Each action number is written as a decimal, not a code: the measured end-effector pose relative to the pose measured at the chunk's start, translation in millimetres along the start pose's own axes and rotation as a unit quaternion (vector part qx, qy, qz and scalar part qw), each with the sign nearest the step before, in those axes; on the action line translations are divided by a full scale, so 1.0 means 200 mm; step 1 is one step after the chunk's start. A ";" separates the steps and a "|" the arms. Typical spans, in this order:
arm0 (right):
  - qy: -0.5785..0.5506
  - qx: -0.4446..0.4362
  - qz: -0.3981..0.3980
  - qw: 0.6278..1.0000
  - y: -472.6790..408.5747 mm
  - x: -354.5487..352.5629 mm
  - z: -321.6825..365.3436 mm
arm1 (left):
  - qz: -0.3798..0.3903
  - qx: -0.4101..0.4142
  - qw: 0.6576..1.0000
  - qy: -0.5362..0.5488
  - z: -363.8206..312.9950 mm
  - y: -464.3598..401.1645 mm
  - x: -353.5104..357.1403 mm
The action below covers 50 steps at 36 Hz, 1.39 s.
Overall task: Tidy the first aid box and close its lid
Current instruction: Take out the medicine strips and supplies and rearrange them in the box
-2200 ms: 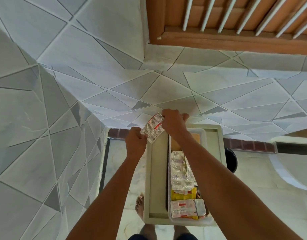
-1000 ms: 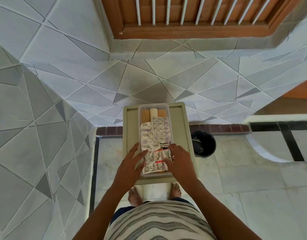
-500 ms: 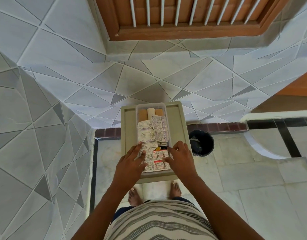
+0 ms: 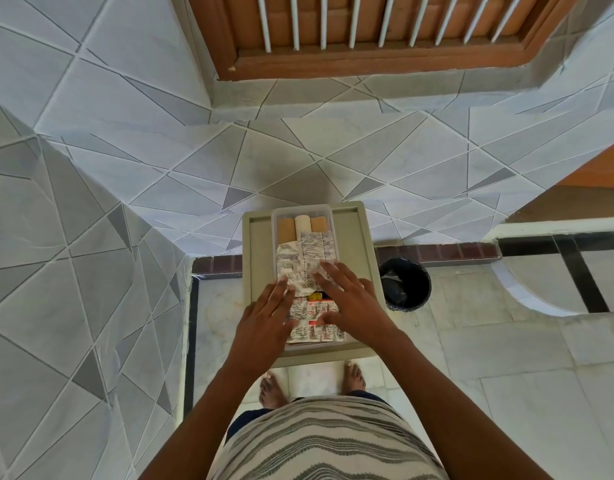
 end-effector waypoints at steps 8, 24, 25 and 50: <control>0.032 -0.016 0.037 0.999 -0.04 0.03 -0.02 | 0.023 0.013 0.999 -0.030 0.01 0.01 0.05; -0.240 0.182 -0.187 0.935 0.08 -0.02 -0.36 | -0.073 -0.203 0.952 0.215 0.23 -0.16 -0.13; -0.235 0.196 -0.155 0.939 0.06 0.01 -0.37 | -0.062 -0.208 0.952 0.217 0.24 -0.21 -0.12; -0.225 0.289 -0.180 0.913 -0.04 0.07 -0.47 | 0.041 -0.234 0.941 0.242 0.40 -0.55 -0.02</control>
Point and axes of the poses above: each hand's wrist, its own y-axis away from the middle knuckle, its own x-axis out of the palm, z = x × y, the point moved 9 cm from there along -y, towards the middle knuckle, and after that the axes turned 14 degrees about -y, right-handed, at the moved point
